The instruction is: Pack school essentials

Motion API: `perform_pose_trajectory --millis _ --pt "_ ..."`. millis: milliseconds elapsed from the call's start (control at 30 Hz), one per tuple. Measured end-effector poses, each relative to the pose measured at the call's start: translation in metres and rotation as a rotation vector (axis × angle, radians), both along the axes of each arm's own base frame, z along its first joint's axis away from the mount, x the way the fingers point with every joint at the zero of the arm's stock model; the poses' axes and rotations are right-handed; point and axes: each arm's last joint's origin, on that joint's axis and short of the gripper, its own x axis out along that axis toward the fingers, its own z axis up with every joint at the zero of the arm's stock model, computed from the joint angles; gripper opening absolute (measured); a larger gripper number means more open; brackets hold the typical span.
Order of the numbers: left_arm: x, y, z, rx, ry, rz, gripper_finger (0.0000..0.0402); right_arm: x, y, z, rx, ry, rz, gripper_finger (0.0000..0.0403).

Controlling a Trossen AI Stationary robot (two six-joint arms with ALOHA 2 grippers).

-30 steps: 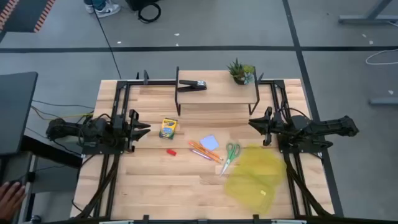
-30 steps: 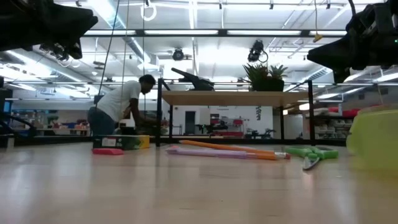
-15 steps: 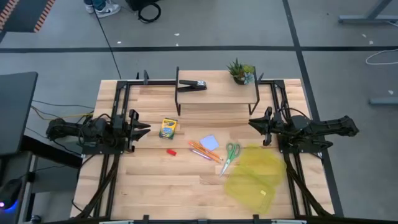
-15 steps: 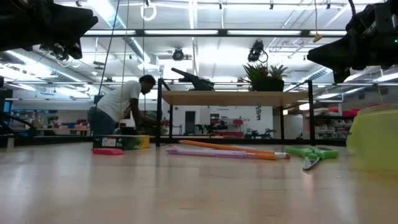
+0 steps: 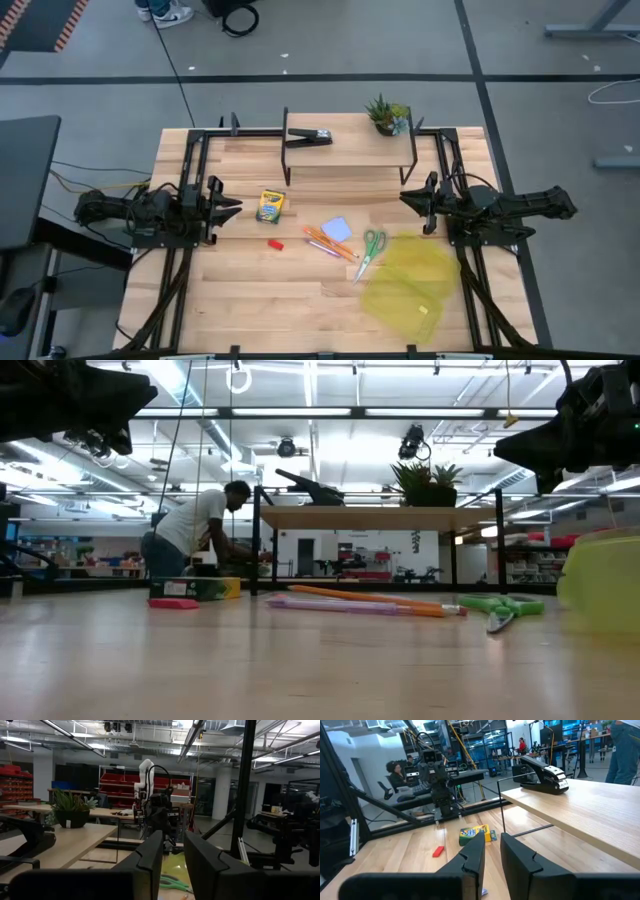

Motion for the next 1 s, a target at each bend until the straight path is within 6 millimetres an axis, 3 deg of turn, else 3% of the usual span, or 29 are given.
perform_pose_trajectory --millis 1000 --pt "0.0 0.0 0.0 0.0 0.0 0.0 0.0083 0.0 0.0 0.0 0.0 0.0 0.0 0.0068"
